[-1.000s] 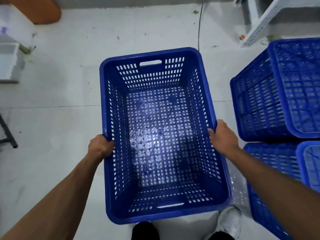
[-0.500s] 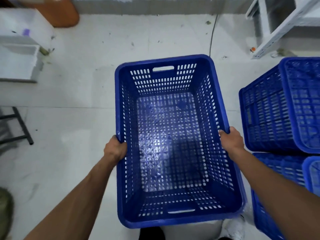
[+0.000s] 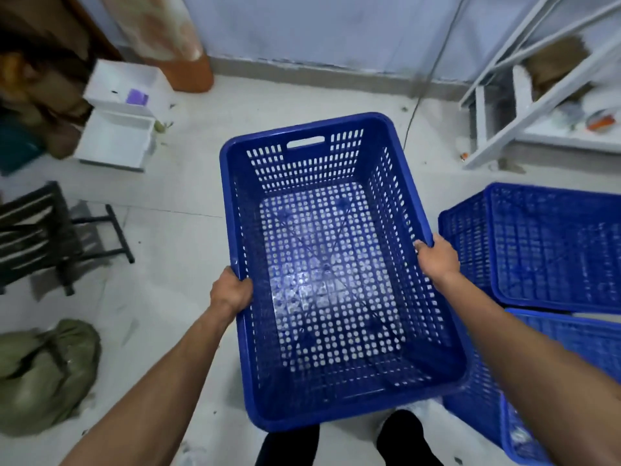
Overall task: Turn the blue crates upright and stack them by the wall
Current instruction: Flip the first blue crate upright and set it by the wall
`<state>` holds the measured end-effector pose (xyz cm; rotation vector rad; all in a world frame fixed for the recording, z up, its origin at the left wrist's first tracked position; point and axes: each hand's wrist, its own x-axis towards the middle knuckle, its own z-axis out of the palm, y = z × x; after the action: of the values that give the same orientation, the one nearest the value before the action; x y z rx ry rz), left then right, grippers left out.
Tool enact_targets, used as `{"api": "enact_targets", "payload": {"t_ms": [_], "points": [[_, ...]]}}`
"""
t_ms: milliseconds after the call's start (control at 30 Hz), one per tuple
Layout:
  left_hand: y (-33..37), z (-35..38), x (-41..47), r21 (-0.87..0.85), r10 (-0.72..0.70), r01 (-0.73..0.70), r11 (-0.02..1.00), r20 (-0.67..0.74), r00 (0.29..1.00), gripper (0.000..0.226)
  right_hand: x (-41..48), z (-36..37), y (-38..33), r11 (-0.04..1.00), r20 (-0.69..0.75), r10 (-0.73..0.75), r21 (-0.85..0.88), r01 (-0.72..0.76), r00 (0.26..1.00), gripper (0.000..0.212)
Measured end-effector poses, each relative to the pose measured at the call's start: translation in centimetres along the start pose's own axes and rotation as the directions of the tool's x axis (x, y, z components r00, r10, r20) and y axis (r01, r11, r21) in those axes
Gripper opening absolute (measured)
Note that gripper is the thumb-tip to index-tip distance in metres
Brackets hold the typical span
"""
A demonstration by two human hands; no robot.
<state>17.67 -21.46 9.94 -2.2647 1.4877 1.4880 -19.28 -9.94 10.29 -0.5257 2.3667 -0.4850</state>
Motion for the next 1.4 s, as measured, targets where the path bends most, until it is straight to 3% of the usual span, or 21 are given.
{"api": "enact_targets", "payload": {"t_ms": [300,400,600,833,1067,1267,1400], "points": [[3.3,-10.8,-8.8,-0.067,0.026,-0.029,0.997,-0.048,0.999,0.038,-6.7,-7.2,-10.9,0.986,-0.039,-0.145,-0.087,0.142,0.989,0.027],[5.5,-13.1,-9.8,-0.103,0.018,-0.026,0.994,-0.077,0.997,0.030,-6.5,-8.6,-14.6,0.981,-0.047,-0.166,-0.109,0.160,0.985,0.028],[10.3,-14.4,-7.3,-0.193,-0.017,-0.007,0.981,-0.124,0.992,0.035,-1.7,-9.8,-21.6,0.965,-0.088,-0.244,-0.120,0.233,0.966,0.023],[18.9,-12.4,-2.2,-0.311,-0.153,0.066,0.948,-0.261,0.953,0.022,9.0,-11.2,-29.9,0.919,-0.070,-0.362,-0.193,0.343,0.930,0.027],[25.1,-11.7,2.8,-0.504,-0.307,0.212,0.837,-0.112,0.945,0.032,16.8,-13.5,-38.9,0.831,-0.034,-0.513,-0.271,0.486,0.858,0.026],[29.6,-10.9,6.5,-0.601,-0.398,0.264,0.754,-0.098,0.912,0.019,22.3,-13.7,-48.2,0.658,0.080,-0.674,-0.387,0.646,0.734,0.028],[32.1,-10.6,11.6,-0.657,-0.410,0.315,0.685,0.009,0.912,0.018,26.5,-11.5,-53.4,0.560,0.165,-0.719,-0.437,0.704,0.675,0.027]]}}
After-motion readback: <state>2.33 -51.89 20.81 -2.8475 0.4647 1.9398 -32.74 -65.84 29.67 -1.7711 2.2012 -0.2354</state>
